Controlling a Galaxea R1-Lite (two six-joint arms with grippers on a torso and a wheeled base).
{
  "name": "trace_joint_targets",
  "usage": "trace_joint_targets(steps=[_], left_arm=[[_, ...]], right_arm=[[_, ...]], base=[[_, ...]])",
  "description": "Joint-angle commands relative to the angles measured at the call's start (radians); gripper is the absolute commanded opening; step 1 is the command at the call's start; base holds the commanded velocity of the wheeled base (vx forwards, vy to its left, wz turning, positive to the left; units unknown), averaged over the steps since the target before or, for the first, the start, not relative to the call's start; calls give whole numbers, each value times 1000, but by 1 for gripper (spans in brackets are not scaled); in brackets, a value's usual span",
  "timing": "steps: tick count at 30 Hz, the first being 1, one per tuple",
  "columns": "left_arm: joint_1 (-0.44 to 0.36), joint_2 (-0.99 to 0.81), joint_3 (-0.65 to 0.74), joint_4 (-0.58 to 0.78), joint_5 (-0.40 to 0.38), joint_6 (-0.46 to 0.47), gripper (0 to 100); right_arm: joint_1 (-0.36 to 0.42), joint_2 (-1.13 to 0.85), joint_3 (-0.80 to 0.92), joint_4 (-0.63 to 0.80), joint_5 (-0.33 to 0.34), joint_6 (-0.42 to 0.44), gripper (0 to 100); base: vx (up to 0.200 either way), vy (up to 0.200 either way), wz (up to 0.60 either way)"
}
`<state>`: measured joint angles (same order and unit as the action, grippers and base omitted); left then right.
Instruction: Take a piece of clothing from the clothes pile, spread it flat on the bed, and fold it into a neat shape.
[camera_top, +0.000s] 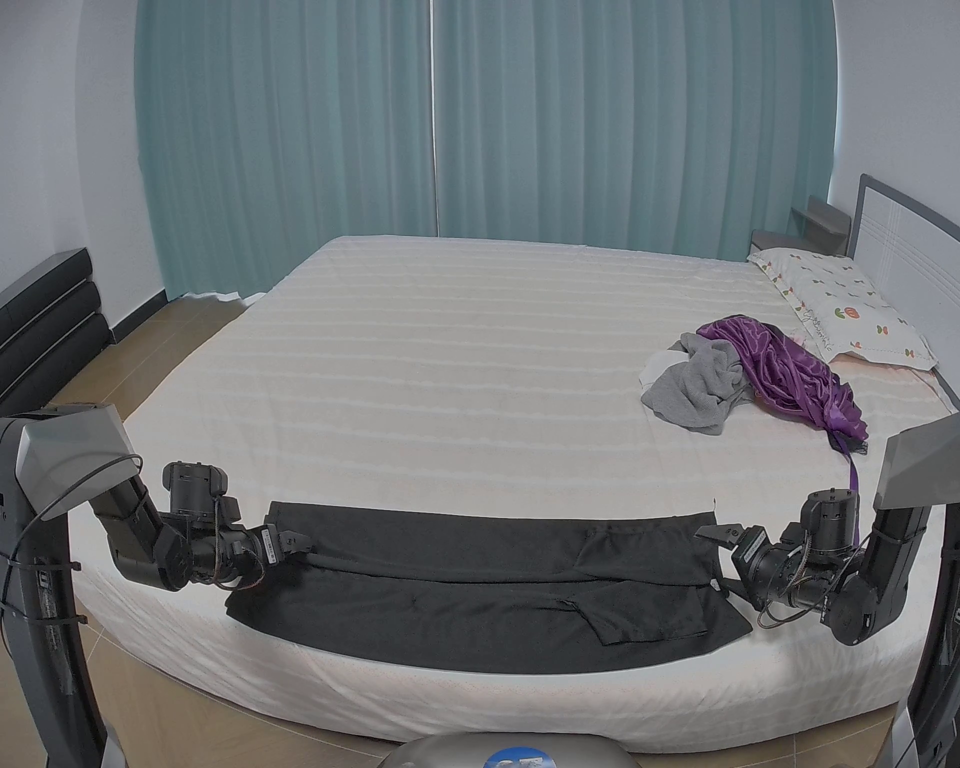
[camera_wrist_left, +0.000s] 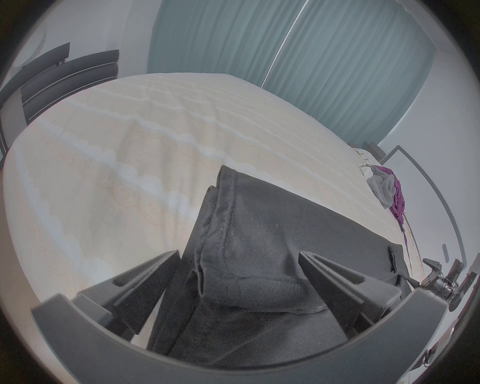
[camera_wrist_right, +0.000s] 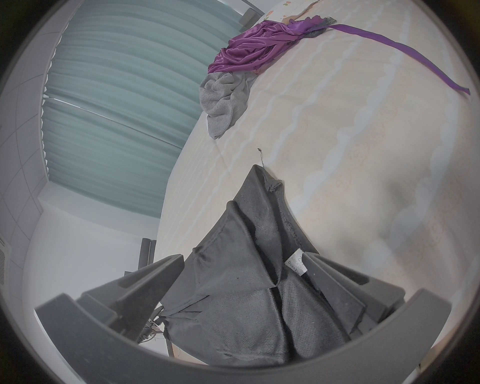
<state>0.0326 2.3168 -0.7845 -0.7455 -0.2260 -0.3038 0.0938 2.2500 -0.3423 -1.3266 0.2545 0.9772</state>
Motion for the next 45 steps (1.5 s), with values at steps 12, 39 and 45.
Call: trace_joint_targets(steps=[12, 39, 45], left_arm=[[-13, -7, 33, -63, 5, -11, 0], [-16, -20, 53, -80, 39, -52, 0], [-14, -19, 44, -80, 39, -69, 0]], right_arm=[[1, 3, 3, 1, 0, 0, 100], [-63, 14, -40, 0, 2, 12, 100], [-65, 16, -52, 0, 2, 35, 100]], base=[[0, 0, 0], [0, 0, 0], [-200, 0, 0]])
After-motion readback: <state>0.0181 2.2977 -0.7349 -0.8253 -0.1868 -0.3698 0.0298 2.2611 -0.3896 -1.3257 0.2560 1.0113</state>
